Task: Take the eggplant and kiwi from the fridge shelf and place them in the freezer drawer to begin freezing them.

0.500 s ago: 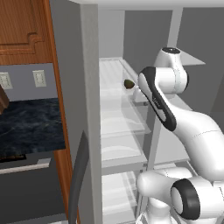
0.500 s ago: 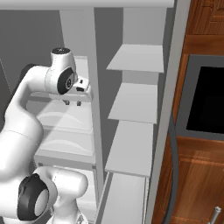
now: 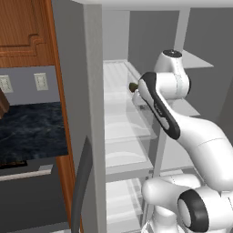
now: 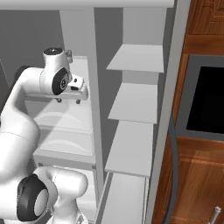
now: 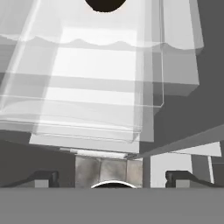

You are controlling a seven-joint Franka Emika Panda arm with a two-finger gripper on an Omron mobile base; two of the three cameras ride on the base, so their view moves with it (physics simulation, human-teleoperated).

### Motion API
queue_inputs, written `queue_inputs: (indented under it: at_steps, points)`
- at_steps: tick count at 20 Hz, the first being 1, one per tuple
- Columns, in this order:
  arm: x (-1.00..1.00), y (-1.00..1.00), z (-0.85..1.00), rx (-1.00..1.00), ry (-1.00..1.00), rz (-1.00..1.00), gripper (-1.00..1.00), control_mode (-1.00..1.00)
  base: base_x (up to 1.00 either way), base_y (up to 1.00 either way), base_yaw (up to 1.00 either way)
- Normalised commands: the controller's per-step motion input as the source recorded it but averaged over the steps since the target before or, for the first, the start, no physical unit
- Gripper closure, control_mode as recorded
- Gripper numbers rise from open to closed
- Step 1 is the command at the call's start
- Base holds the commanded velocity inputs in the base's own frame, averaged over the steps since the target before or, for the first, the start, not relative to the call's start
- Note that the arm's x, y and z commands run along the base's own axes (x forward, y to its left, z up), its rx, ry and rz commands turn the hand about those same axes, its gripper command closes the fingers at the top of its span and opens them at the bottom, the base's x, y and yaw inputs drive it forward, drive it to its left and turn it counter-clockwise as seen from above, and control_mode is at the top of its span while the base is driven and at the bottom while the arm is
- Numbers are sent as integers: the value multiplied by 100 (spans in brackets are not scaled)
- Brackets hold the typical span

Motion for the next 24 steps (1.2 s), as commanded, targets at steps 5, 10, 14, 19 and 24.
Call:
queue_inputs:
  at_steps: [5,10,14,19,24]
  points:
    - [11,61,36,0,-21,-7,-100,-100,0,0,0]
    - [17,44,46,0,-14,-7,-100,-100,0,0,0]
    - [43,6,27,0,-11,-2,-100,-100,0,0,0]
    - [51,-9,1,0,-6,-3,-100,-100,0,0,0]
    - [40,-29,-7,0,0,0,-100,-100,0,0,0]
